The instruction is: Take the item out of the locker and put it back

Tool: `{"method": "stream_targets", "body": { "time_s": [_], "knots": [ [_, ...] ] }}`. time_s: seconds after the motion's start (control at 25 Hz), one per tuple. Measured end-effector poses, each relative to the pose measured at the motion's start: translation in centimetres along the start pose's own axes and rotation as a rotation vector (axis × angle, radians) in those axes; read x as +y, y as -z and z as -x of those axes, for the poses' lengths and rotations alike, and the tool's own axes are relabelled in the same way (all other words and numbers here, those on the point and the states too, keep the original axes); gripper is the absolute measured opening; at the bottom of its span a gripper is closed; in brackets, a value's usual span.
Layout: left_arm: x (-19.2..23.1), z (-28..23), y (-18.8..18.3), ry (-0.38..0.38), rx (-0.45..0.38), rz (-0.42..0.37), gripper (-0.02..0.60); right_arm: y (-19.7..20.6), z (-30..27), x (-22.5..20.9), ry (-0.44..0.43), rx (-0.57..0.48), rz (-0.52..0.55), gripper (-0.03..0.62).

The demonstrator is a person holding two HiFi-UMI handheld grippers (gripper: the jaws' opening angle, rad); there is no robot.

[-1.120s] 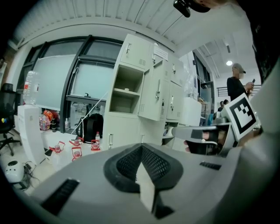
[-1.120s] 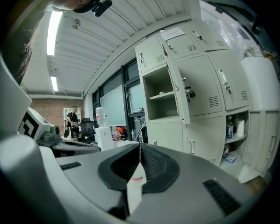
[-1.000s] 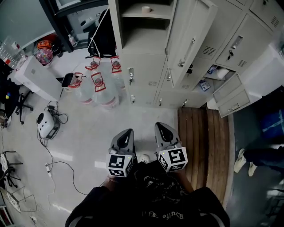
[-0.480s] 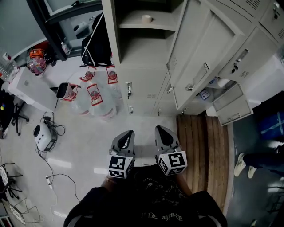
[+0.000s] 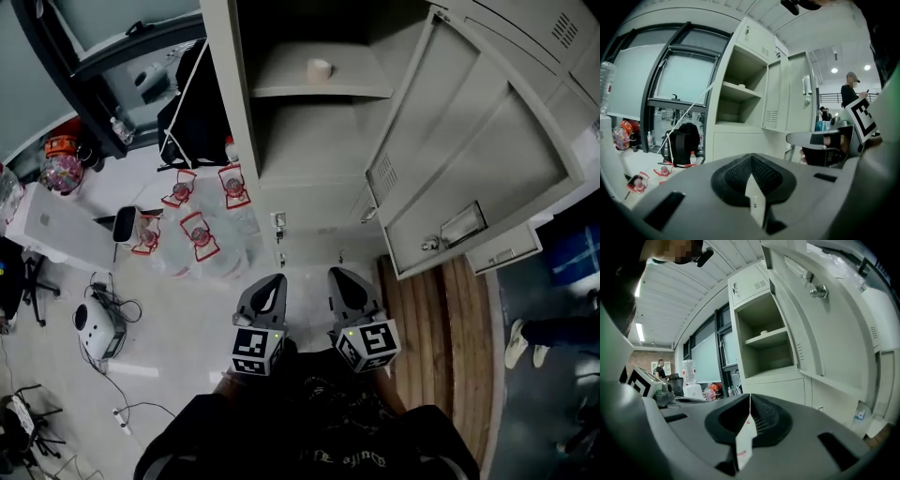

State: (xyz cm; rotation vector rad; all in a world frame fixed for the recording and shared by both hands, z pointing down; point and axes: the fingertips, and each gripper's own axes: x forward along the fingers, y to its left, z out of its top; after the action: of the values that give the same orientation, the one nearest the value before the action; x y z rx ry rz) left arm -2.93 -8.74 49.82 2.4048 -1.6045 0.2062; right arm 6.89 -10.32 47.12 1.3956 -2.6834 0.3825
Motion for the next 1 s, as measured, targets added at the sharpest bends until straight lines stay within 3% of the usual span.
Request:
{"method": "stream_targets", "body": {
  "time_s": [0.4, 0.6, 1.0],
  "knots": [
    [5.7, -3.5, -0.7, 0.063, 0.045, -0.025, 0.006, -5.6, -5.1, 0.5, 0.089, -0.068, 0.022, 0.005],
    [6.0, -4.3, -1.8, 0.093, 0.021, -0.024, 0.006, -10.8, -6.6, 0.0, 0.104, -0.131, 0.080, 0.006],
    [6.4, -5.3, -2.1, 0.089, 0.063, -0.016, 0.006, -21.0, -9.8, -2.0, 0.135, -0.250, 0.157, 0.009]
  ]
}}
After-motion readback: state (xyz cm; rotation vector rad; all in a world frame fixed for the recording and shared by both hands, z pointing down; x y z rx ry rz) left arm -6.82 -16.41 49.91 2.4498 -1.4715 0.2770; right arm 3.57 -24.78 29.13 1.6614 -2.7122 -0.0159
